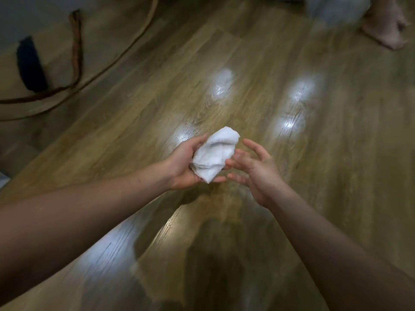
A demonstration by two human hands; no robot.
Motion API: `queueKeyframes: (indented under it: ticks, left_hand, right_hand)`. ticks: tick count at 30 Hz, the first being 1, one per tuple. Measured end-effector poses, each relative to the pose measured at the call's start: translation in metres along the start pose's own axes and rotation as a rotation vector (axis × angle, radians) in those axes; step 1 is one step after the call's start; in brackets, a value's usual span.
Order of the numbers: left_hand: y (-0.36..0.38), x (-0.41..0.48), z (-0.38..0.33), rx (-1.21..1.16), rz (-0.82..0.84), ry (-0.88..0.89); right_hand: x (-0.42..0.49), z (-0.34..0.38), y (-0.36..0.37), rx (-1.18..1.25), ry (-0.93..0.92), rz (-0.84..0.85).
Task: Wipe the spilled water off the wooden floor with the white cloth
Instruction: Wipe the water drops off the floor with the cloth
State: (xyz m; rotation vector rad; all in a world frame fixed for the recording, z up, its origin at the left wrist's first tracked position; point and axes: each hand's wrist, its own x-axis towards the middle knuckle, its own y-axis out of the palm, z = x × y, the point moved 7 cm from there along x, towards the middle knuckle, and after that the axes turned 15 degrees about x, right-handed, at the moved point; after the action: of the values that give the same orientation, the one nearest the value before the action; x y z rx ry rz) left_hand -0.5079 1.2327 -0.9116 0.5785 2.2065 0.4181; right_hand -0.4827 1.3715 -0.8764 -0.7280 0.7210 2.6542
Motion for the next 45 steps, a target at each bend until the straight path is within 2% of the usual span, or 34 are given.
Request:
queueKeyframes:
  ticks: [2,3,5,7,10,12,14,15,17,19,21,22,24,27,29,31,33,35,38,40,42,45]
  left_hand:
    - [-0.001,0.000,0.001,0.084,0.026,0.045]
    - [-0.002,0.000,0.000,0.155,0.034,0.071]
    - [-0.002,0.001,-0.004,0.376,0.044,0.126]
    - [-0.002,0.001,-0.013,0.691,0.012,0.225]
    - [0.001,-0.001,-0.033,0.983,-0.061,0.327]
    - [0.002,-0.003,-0.045,1.122,-0.053,0.299]
    - [0.004,-0.005,-0.058,1.282,-0.064,0.342]
    - [0.006,-0.005,-0.067,1.359,-0.127,0.445]
    - [0.021,-0.014,-0.083,1.522,-0.213,0.743]
    - [0.038,-0.019,-0.082,1.706,-0.145,0.940]
    - [0.049,-0.023,-0.082,1.850,-0.130,1.069]
    - [0.054,-0.027,-0.084,1.893,-0.136,1.137]
    - [0.065,-0.034,-0.089,1.959,-0.126,1.310]
    - [0.078,-0.045,-0.104,1.999,-0.161,1.497]
    - [0.082,-0.047,-0.117,1.987,-0.206,1.458]
    - [0.078,-0.040,-0.126,1.952,-0.281,1.329]
    - [0.068,-0.033,-0.131,1.768,-0.324,1.180]
    - [0.056,-0.028,-0.129,1.519,-0.330,1.009]
    - [0.042,-0.013,-0.106,1.344,-0.186,0.673]
    - [0.037,-0.007,-0.092,1.404,-0.141,0.601]
    - [0.027,-0.002,-0.087,1.430,-0.175,0.550]
    - [0.008,0.007,-0.074,1.192,-0.046,0.294]
  right_hand:
    - [0.004,-0.001,-0.003,-0.208,-0.024,-0.086]
    - [0.006,-0.002,-0.004,-0.229,0.028,-0.111]
    - [0.009,-0.005,0.001,-0.191,0.194,-0.082]
    - [0.013,-0.001,0.010,-0.223,0.264,0.009]
    - [0.022,0.015,0.022,-0.324,0.118,0.127]
    - [0.025,0.027,0.026,-0.237,0.036,0.194]
    - [0.024,0.028,0.026,-0.024,0.084,0.222]
    - [0.026,0.023,0.021,0.060,0.138,0.204]
    - [0.023,0.001,0.014,0.063,0.347,0.192]
    - [0.007,-0.026,0.024,0.036,0.644,0.349]
    - [-0.013,-0.036,0.043,0.109,0.852,0.548]
    - [-0.018,-0.034,0.051,0.116,0.896,0.613]
    - [-0.014,-0.026,0.059,-0.060,0.872,0.660]
    - [0.000,-0.002,0.065,-0.404,0.714,0.606]
    - [0.005,0.022,0.065,-0.556,0.640,0.582]
    - [0.006,0.042,0.065,-0.584,0.592,0.620]
    - [0.007,0.051,0.059,-0.459,0.595,0.639]
    - [0.009,0.046,0.052,-0.282,0.589,0.559]
    - [0.013,0.019,0.032,-0.128,0.616,0.388]
    - [0.016,0.003,0.026,-0.047,0.624,0.363]
    - [0.023,-0.002,0.021,-0.031,0.540,0.310]
    - [0.030,-0.003,0.013,-0.034,0.408,0.260]
